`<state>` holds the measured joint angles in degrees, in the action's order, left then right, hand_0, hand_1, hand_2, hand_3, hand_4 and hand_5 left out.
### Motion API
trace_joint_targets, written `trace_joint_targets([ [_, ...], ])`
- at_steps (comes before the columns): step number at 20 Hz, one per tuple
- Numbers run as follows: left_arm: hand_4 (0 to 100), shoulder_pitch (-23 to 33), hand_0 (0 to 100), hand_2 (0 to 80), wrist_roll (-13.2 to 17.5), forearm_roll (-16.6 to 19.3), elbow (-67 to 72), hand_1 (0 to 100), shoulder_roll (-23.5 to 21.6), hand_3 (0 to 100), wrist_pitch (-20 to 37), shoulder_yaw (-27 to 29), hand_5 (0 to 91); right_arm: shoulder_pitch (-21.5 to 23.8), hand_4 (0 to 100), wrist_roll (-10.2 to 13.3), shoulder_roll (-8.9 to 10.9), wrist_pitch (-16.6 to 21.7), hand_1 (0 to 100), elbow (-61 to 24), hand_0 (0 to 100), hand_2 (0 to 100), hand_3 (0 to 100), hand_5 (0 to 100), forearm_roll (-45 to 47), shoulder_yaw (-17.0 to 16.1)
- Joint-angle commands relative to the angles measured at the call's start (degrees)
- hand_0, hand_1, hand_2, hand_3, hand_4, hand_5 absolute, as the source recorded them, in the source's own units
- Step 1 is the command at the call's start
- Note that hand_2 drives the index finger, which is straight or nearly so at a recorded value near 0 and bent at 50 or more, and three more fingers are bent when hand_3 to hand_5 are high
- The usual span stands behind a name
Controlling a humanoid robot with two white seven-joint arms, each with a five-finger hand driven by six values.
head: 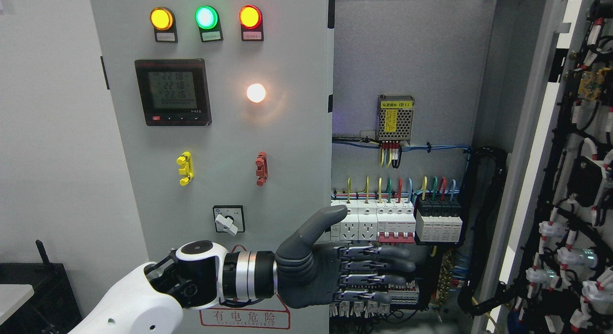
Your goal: Open door with both hands
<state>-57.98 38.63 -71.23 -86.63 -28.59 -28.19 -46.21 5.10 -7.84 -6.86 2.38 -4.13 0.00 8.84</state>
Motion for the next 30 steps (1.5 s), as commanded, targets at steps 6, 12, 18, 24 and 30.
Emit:
trace_joint_targets([
  [6, 0, 22.2, 0, 0.0, 8.6, 20.3, -4.6, 0, -4.9, 0, -0.7, 25.5, 0.0, 0.0, 0, 0.0, 0.01, 0.0, 0, 0.0, 38, 0, 0, 0, 1.7, 0.0],
  [12, 0, 37.2, 0, 0.0, 9.6, 33.0, -4.5, 0, -4.2, 0, 0.1, 36.7, 0.0, 0.0, 0, 0.0, 0.01, 0.0, 0, 0.0, 38, 0, 0, 0, 1.7, -0.1],
  [18, 0, 55.5, 0, 0.0, 9.6, 43.3, -4.2, 0, -3.1, 0, 4.3, 42.0, 0.0, 0.0, 0, 0.0, 0.01, 0.0, 0, 0.0, 38, 0, 0, 0, 1.7, 0.0],
  [24, 0, 79.9, 0, 0.0, 9.6, 52.9, -2.6, 0, -2.6, 0, 22.4, 46.6, 0.0, 0.0, 0, 0.0, 0.01, 0.0, 0, 0.0, 38, 0, 0, 0, 1.7, -0.1],
  [30, 0, 90.9, 0, 0.0, 9.5, 61.9, 8.4, 0, 3.4, 0, 36.0, 49.3, 0.0, 0.0, 0, 0.0, 0.01, 0.0, 0, 0.0, 38, 0, 0, 0, 1.7, -0.1],
])
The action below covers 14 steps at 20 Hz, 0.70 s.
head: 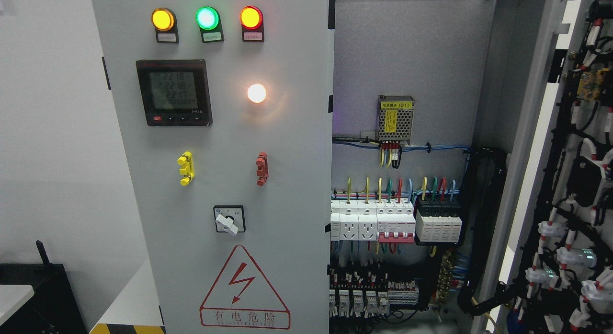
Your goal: Open door with both hands
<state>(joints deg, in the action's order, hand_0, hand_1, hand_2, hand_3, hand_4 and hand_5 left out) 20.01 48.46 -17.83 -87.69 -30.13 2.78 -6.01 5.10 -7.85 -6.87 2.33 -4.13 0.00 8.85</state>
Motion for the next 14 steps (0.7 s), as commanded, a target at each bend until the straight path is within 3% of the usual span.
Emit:
trace_joint_targets([
  [1, 0, 12.9, 0, 0.0, -0.3, 10.2, 12.9, 0, 6.2, 0, 6.0, 9.2, 0.0, 0.0, 0, 0.0, 0.01, 0.0, 0, 0.0, 38, 0, 0, 0, 1.7, 0.0],
  [4, 0, 10.8, 0, 0.0, -0.6, 14.2, 25.0, 0, 8.9, 0, 8.6, 9.0, 0.0, 0.0, 0, 0.0, 0.01, 0.0, 0, 0.0, 38, 0, 0, 0, 1.7, -0.1],
  [8, 0, 2.4, 0, 0.0, -1.3, 20.3, 45.7, 0, 14.0, 0, 10.6, 8.6, 0.0, 0.0, 0, 0.0, 0.01, 0.0, 0, 0.0, 38, 0, 0, 0, 1.7, 0.0],
  [14, 0, -7.6, 0, 0.0, -10.4, 21.8, 70.8, 0, 18.4, 0, 12.2, 5.3, 0.0, 0.0, 0, 0.0, 0.01, 0.0, 0, 0.0, 38, 0, 0, 0, 1.7, 0.0],
])
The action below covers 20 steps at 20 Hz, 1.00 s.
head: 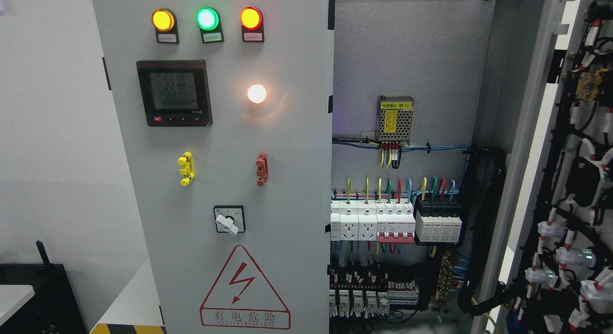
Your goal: Open door with both hands
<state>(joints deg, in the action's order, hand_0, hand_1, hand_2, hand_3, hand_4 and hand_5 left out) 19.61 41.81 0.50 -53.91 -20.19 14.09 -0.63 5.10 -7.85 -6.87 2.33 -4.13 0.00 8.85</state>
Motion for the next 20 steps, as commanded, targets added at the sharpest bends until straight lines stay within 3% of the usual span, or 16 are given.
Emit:
trace_joint_targets([
  [1, 0, -8.4, 0, 0.0, -5.9, 3.5, 39.7, 0, 9.6, 0, 1.0, -0.1, 0.0, 0.0, 0, 0.0, 0.01, 0.0, 0, 0.0, 38, 0, 0, 0, 1.7, 0.0],
  [7, 0, -10.1, 0, 0.0, -20.1, 2.9, 47.0, 0, 18.1, 0, 0.9, 0.3, 0.0, 0.0, 0, 0.0, 0.01, 0.0, 0, 0.0, 38, 0, 0, 0, 1.7, -0.1],
  [11, 0, -11.0, 0, 0.0, -27.2, 1.5, 51.4, 0, 22.4, 0, 0.9, 0.7, 0.0, 0.0, 0, 0.0, 0.01, 0.0, 0, 0.0, 38, 0, 0, 0, 1.7, -0.1],
  [15, 0, -11.0, 0, 0.0, -27.9, -3.5, 51.4, 0, 22.6, 0, 0.4, 0.6, 0.0, 0.0, 0, 0.0, 0.01, 0.0, 0, 0.0, 38, 0, 0, 0, 1.7, 0.0],
  [20, 0, -11.0, 0, 0.0, -28.2, -3.3, 51.6, 0, 22.6, 0, -0.8, 0.7, 0.0, 0.0, 0, 0.0, 0.01, 0.0, 0, 0.0, 38, 0, 0, 0, 1.7, -0.1],
])
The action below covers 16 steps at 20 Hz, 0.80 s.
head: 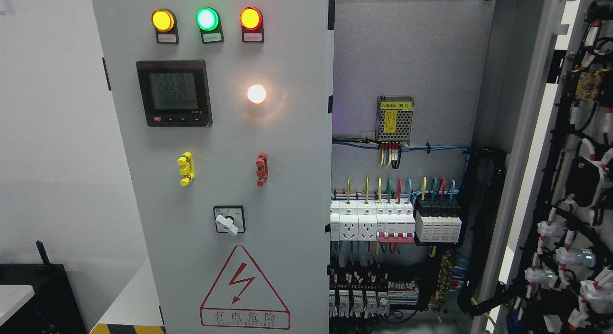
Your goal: Open door with both hands
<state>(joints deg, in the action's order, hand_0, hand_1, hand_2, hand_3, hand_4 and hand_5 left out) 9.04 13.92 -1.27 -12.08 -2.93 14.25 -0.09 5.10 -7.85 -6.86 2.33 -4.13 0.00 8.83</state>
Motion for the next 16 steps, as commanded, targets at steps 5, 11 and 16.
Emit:
trace_joint_targets([
  [5, 0, -0.4, 0, 0.0, -0.3, -1.1, 9.7, 0, 5.3, 0, -5.3, 2.1, 0.0, -0.2, 0, 0.0, 0.01, 0.0, 0, -1.4, 38, 0, 0, 0, 1.8, -0.3],
  [11, 0, -0.4, 0, 0.0, -2.4, 0.8, 8.8, 0, 5.1, 0, -8.0, 2.5, 0.0, -0.1, 0, 0.0, 1.50, 0.0, 0, -11.7, 38, 0, 0, 0, 1.8, -0.3],
  [16, 0, -0.4, 0, 0.0, -3.2, 0.0, 8.6, 0, 5.0, 0, -7.6, 2.7, 0.0, 1.0, 0, 0.0, 3.70, 0.2, 0, -20.5, 38, 0, 0, 0, 1.9, -0.3],
])
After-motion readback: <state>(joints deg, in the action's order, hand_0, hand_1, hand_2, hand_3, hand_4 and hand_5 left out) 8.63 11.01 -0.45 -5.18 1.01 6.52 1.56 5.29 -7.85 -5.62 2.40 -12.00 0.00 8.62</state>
